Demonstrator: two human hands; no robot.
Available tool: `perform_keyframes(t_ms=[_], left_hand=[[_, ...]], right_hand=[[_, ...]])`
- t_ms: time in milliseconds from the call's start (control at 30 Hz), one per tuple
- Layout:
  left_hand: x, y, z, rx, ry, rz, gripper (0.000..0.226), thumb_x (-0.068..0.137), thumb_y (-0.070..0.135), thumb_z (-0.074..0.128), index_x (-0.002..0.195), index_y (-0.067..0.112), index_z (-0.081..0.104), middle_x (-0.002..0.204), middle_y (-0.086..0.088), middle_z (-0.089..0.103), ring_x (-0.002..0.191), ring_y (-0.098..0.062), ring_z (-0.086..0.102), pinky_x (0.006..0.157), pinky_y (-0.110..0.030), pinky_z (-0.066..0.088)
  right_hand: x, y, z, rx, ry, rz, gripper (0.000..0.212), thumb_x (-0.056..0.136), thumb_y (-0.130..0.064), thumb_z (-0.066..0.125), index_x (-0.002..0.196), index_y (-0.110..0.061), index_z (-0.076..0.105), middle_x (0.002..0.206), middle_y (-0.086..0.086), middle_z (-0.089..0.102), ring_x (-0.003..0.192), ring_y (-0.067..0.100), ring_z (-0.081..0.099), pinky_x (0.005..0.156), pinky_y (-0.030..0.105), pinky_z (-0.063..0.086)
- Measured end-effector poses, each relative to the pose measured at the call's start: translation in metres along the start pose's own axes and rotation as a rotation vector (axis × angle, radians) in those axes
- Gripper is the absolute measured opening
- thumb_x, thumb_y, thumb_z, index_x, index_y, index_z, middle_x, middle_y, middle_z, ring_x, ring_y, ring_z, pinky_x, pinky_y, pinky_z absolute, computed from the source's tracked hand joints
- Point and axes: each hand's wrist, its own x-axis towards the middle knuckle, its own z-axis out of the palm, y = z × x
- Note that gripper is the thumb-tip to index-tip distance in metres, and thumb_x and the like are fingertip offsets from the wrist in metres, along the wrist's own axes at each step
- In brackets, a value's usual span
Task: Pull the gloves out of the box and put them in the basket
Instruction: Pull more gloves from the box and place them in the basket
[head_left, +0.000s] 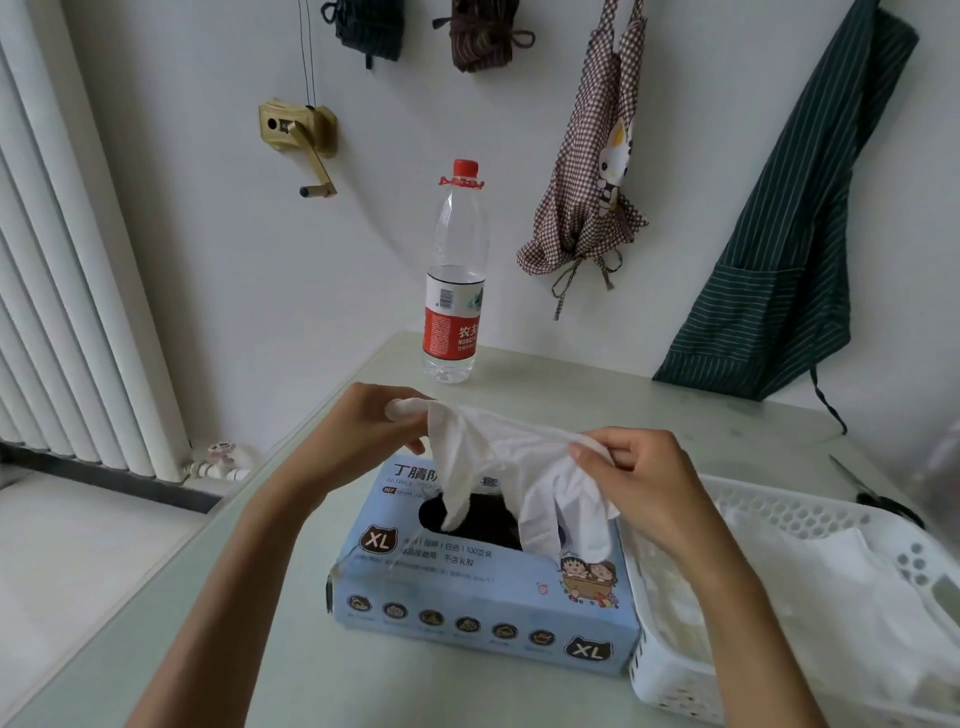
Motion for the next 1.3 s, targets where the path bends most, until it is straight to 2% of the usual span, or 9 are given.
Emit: perform_keyframes(t_ms=[100,267,467,567,700,833,1033,1167,1300], left_hand=[[-0.001,0.010,0.004,-0.009,0.029,0.009,0.017,0.088,0.019,0.062,0.079,0.011,0.073,0.058,0.013,0.066,0.053,0.002,0.055,0.051,-0.007,0.040],[-0.007,0.031,0.013,-0.057,-0.080,0.049,0.009,0.081,0.018,0.070,0.078,0.027,0.073,0.072,0.013,0.072,0.066,0.001,0.065,0.064,-0.012,0.051],[-0.007,0.036,0.012,0.007,-0.035,0.149,0.022,0.076,0.009,0.076,0.087,0.027,0.069,0.079,0.014,0.071,0.076,0.002,0.064,0.063,-0.004,0.044],[-0.004,0.027,0.009,-0.006,0.085,0.129,0.016,0.080,0.017,0.073,0.090,0.028,0.068,0.090,0.016,0.070,0.080,0.005,0.063,0.065,-0.009,0.043],[-0.004,0.026,0.015,-0.010,-0.275,0.031,0.043,0.079,0.052,0.064,0.117,0.037,0.056,0.114,0.026,0.059,0.105,0.010,0.057,0.081,-0.012,0.045],[-0.007,0.029,0.025,0.009,-0.392,0.082,0.044,0.076,0.051,0.064,0.117,0.036,0.055,0.111,0.018,0.065,0.098,0.004,0.062,0.081,-0.011,0.050],[-0.005,0.031,0.026,-0.033,-0.123,0.243,0.020,0.080,0.040,0.059,0.092,0.027,0.067,0.075,0.021,0.066,0.067,0.003,0.058,0.059,-0.008,0.042],[-0.003,0.030,0.022,-0.093,-0.103,0.240,0.035,0.083,0.056,0.059,0.103,0.028,0.064,0.101,0.017,0.067,0.095,0.002,0.063,0.081,-0.012,0.049],[-0.006,0.031,0.031,-0.042,-0.197,0.246,0.041,0.075,0.043,0.072,0.110,0.024,0.061,0.106,0.017,0.067,0.098,-0.001,0.064,0.088,-0.019,0.051]], right_hand=[[0.000,0.001,0.003,-0.223,0.110,-0.042,0.025,0.091,-0.028,0.059,0.117,-0.029,0.061,0.110,-0.010,0.065,0.104,0.011,0.059,0.085,0.029,0.047],[-0.013,-0.023,0.022,-0.083,-0.189,-0.139,0.069,0.070,-0.058,0.070,0.130,-0.046,0.039,0.122,-0.026,0.043,0.112,-0.006,0.042,0.086,0.016,0.037],[-0.008,-0.021,0.029,0.014,-0.057,-0.171,0.005,0.086,-0.027,0.067,0.090,-0.027,0.070,0.083,-0.013,0.071,0.079,0.000,0.064,0.073,0.028,0.055],[-0.006,-0.021,0.018,0.213,-0.207,-0.065,0.010,0.090,-0.020,0.063,0.096,-0.025,0.069,0.089,-0.006,0.074,0.084,0.008,0.069,0.069,0.027,0.057],[-0.005,-0.023,0.010,0.525,-0.227,0.034,0.015,0.089,-0.016,0.062,0.098,-0.004,0.066,0.090,0.008,0.074,0.084,0.017,0.071,0.070,0.027,0.058],[-0.003,-0.021,0.006,0.560,-0.159,0.027,0.019,0.084,-0.030,0.064,0.092,-0.014,0.071,0.092,0.004,0.074,0.092,0.017,0.069,0.083,0.033,0.055],[-0.001,-0.021,0.005,0.497,0.075,0.002,0.031,0.079,-0.037,0.070,0.072,-0.007,0.072,0.073,0.010,0.072,0.070,0.018,0.068,0.065,0.030,0.052],[-0.002,-0.021,0.009,0.446,0.145,-0.084,0.047,0.076,-0.042,0.070,0.075,0.006,0.068,0.075,0.025,0.068,0.075,0.040,0.066,0.064,0.045,0.052],[-0.003,-0.021,0.014,0.444,0.169,-0.134,0.050,0.075,-0.045,0.068,0.072,0.005,0.067,0.070,0.025,0.065,0.062,0.029,0.062,0.057,0.034,0.044]])
